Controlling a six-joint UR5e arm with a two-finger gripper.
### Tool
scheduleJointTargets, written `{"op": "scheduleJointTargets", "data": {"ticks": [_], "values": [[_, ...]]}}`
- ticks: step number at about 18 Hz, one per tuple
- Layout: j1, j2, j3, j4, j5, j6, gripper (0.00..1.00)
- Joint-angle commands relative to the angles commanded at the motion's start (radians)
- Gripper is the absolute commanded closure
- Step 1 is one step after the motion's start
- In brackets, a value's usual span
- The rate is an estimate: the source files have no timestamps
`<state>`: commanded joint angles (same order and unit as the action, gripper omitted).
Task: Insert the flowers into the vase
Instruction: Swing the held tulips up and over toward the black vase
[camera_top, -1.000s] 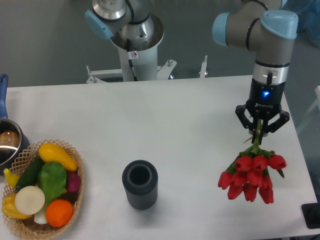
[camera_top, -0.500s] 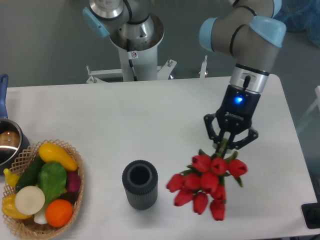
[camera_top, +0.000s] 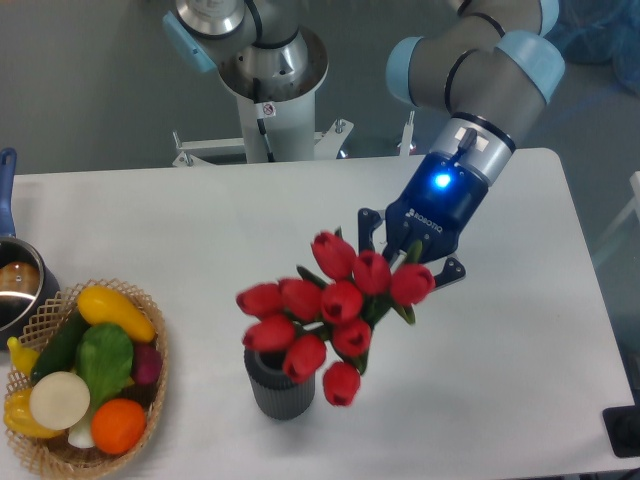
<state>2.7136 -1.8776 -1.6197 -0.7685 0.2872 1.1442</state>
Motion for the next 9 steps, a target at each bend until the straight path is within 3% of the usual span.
{"op": "scheduleJointTargets", "data": {"ticks": [4,9], "values": [[-0.006,-0.009,-0.035,0.0,-0.158,0.09,0.85],[-0.014,-0.024,-0.071,0.0,-0.27,0.149,0.85]]}}
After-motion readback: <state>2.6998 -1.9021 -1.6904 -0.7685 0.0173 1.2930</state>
